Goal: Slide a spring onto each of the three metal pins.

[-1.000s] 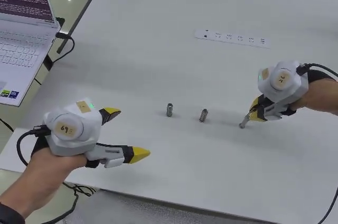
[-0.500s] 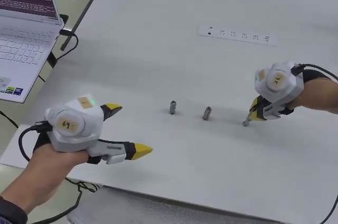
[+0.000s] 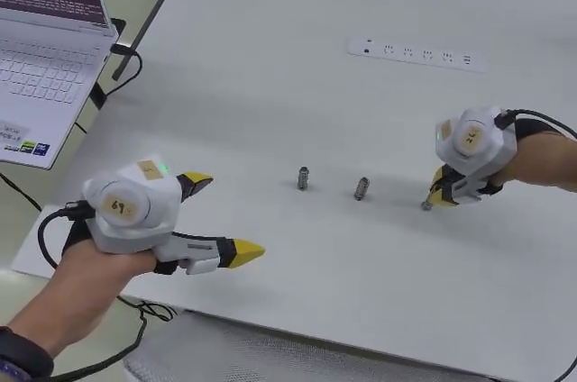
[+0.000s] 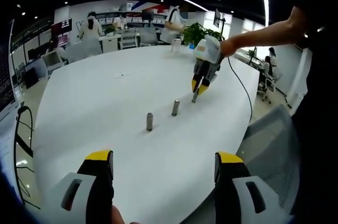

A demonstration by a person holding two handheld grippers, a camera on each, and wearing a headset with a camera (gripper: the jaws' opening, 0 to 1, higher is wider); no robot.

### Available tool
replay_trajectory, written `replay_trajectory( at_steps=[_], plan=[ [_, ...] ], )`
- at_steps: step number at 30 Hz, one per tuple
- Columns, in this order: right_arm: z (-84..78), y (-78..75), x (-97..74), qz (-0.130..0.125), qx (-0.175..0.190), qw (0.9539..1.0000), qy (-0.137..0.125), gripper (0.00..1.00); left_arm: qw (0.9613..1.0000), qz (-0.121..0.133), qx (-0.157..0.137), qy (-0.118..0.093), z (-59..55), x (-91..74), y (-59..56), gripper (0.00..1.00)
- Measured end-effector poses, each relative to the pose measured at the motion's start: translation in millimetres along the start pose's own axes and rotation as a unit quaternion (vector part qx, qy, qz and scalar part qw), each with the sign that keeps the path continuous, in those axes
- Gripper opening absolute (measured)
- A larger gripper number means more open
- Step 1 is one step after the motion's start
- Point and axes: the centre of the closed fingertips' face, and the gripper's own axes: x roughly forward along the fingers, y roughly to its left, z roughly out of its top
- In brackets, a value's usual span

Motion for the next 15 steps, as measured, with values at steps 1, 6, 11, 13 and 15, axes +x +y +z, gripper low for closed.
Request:
replay_trajectory(
  at_steps=[1, 6, 11, 13, 15],
  plan=[
    [-0.2, 0.3, 1.0, 0.001, 0.000, 1.0000, 0.001, 0.09, 1.0000, 0.000, 0.000, 0.000, -0.1, -0.1, 0.0, 0.75],
    [-1.4, 0.6, 5.2, 0.002, -0.002, 1.0000, 0.004, 0.09, 1.0000, 0.002, -0.002, 0.000, -0.3, -1.4, 0.3, 0.75],
    [-1.7, 1.2, 7.2, 0.004, -0.001, 1.0000, 0.006, 0.09, 1.0000, 0.003, -0.002, 0.001, -0.1, -1.2, 1.4, 0.75],
    [-1.8, 1.3, 7.7, 0.005, 0.000, 1.0000, 0.006, 0.09, 1.0000, 0.003, -0.001, 0.001, 0.1, -1.1, 2.1, 0.75],
    [-2.1, 0.7, 7.8, 0.004, 0.000, 1.0000, 0.007, 0.09, 1.0000, 0.003, -0.001, 0.001, 0.6, -1.1, 2.5, 0.75]
  ],
)
